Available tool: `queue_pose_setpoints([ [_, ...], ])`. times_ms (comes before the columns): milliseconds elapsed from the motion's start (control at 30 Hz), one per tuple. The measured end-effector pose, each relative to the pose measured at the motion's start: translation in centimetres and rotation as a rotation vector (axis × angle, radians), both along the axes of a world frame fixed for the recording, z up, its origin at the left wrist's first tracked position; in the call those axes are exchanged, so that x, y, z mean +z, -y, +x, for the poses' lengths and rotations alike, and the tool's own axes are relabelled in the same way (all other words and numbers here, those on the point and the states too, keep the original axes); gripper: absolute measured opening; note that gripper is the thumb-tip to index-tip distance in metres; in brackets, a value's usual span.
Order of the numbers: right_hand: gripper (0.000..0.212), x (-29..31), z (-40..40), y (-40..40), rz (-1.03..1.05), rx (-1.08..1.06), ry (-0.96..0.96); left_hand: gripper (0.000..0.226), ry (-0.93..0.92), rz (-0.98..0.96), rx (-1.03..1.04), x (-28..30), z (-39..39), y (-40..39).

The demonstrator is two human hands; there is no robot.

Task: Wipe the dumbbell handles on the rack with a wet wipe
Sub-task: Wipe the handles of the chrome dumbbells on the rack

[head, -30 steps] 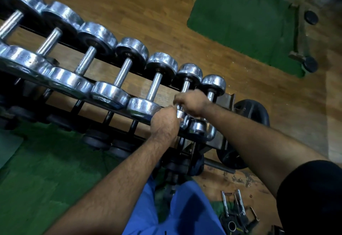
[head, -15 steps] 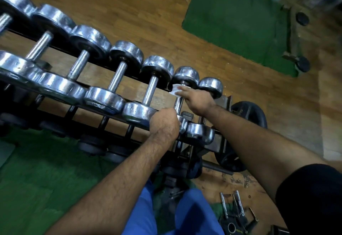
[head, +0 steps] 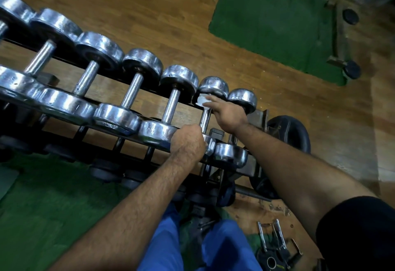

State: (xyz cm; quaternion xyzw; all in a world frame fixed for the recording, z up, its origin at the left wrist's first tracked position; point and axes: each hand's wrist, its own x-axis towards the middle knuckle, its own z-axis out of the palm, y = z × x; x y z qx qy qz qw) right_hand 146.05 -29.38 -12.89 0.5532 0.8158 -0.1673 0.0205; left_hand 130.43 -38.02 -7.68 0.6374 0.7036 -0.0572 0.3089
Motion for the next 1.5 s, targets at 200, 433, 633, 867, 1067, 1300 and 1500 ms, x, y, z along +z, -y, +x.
queue_pose_setpoints([
  [200,0.039,0.2,0.1,0.5,-0.073,-0.003,-0.101,0.034,0.018,-0.003,0.011,-0.2,-0.3,-0.1],
  [433,0.041,0.2,-0.7,-0.1,-0.023,0.013,0.012,0.033,0.032,-0.016,0.038,0.0,-0.2,-0.1],
  [633,0.042,-0.3,-1.7,3.5,-0.018,-0.331,-0.195,0.030,0.017,-0.004,0.041,0.8,0.1,0.1],
  [867,0.040,-1.2,-2.8,2.1,-0.239,-0.832,-0.560,0.028,0.063,-0.029,0.086,1.2,0.0,-0.2],
  [1067,0.037,-1.4,-4.6,1.4,-0.399,-1.177,-0.896,0.028,0.068,-0.012,0.088,1.2,-0.1,-0.2],
  [1300,0.018,-0.9,-4.4,-1.0,-0.688,-1.314,-1.101,0.027,0.068,-0.007,0.081,1.3,-0.1,-0.1],
  [1500,0.044,0.1,-3.4,-0.2,-1.007,-1.287,-1.245,0.034,0.094,0.004,0.112,1.5,-0.1,0.1],
])
